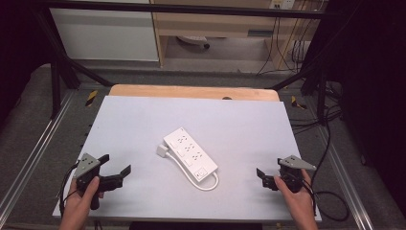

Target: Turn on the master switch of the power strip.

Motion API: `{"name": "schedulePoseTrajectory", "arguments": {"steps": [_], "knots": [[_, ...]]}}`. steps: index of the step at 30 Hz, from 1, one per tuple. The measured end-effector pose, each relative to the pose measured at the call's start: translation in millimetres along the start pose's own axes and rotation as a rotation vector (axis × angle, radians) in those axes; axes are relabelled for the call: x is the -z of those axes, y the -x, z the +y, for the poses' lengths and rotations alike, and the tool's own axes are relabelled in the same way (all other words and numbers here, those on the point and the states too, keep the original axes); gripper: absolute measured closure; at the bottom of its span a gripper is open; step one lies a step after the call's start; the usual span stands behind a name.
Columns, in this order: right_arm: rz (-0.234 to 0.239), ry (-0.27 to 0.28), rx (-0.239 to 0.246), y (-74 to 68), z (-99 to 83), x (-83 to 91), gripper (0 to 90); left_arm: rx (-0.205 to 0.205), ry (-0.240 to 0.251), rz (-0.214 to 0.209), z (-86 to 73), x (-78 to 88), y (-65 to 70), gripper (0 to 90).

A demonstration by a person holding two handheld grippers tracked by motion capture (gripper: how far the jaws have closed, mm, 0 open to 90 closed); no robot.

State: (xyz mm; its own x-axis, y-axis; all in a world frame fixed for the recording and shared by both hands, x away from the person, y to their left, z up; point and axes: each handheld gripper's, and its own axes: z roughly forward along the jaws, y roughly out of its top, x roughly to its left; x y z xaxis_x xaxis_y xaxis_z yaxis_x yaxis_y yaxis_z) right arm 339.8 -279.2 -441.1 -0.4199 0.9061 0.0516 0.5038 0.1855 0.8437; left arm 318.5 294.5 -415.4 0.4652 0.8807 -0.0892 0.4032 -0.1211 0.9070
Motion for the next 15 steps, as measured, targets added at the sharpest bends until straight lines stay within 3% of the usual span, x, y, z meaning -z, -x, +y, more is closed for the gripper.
{"name": "schedulePoseTrajectory", "arguments": {"steps": [11, 15], "knots": [[-0.02, 0.098, -0.007, 0.3, 5.6, 9.3, 8.2, -0.009, 0.004, -0.005, -0.4, -0.8, -0.1, 6.4], [0.002, 0.133, -0.014, -2.1, 8.9, 13.9, 7.0, -0.006, 0.003, -0.005, -0.3, -1.0, 0.2, 6.3]]}}
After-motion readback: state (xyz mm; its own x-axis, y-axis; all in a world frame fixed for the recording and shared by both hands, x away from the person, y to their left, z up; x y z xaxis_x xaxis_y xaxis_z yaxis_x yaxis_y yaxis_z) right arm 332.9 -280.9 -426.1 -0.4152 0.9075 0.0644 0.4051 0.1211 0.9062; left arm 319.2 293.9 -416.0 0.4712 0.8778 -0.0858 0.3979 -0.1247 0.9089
